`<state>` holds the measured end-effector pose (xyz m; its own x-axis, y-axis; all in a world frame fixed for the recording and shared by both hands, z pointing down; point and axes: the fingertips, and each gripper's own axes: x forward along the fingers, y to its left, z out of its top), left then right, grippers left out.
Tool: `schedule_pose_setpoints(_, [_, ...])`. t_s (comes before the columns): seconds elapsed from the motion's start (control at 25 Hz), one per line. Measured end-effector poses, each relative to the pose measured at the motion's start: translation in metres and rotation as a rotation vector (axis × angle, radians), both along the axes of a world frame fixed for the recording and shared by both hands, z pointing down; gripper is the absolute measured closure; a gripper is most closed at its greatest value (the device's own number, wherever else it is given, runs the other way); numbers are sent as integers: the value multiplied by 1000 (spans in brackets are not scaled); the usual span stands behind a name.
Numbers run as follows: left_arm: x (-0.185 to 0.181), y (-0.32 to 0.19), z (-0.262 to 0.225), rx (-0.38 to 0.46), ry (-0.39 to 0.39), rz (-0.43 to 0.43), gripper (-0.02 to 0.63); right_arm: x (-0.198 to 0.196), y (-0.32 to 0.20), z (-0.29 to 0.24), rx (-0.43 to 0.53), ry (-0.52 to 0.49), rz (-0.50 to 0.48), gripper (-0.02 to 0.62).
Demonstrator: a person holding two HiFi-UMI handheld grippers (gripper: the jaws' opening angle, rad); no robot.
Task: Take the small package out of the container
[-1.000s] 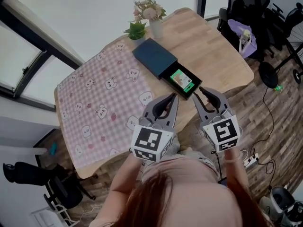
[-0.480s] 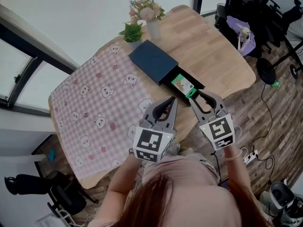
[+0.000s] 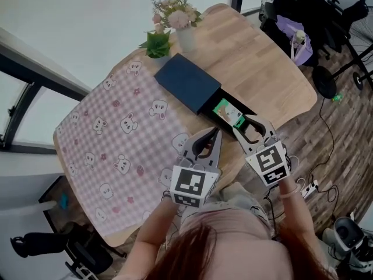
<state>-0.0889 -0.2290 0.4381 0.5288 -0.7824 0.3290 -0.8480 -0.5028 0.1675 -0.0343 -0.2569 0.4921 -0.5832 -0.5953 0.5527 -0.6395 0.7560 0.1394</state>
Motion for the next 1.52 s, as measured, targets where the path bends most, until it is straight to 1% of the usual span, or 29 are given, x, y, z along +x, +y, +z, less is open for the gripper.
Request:
schedule_pose_setpoints(0.24, [-3, -15, 22, -25, 14, 28, 592, -2, -12, 31, -44, 60, 8, 442])
schedule_pose_setpoints(0.4, [-2, -24, 36, -45, 22, 38, 592, 0, -19, 51, -80, 84, 19, 417])
schedule_pose_setpoints(0.92, [0, -48, 65, -101, 61, -11, 592, -3, -42, 108, -205, 140, -41, 365])
schedule_pose_setpoints(1.28, [3, -60, 88, -140, 66, -43, 592, -5, -52, 145, -300, 197, -102, 314])
schedule_pose_setpoints(1.52, [2, -69, 97, -160, 70, -52, 592, -7, -59, 159, -342, 242, -121, 282])
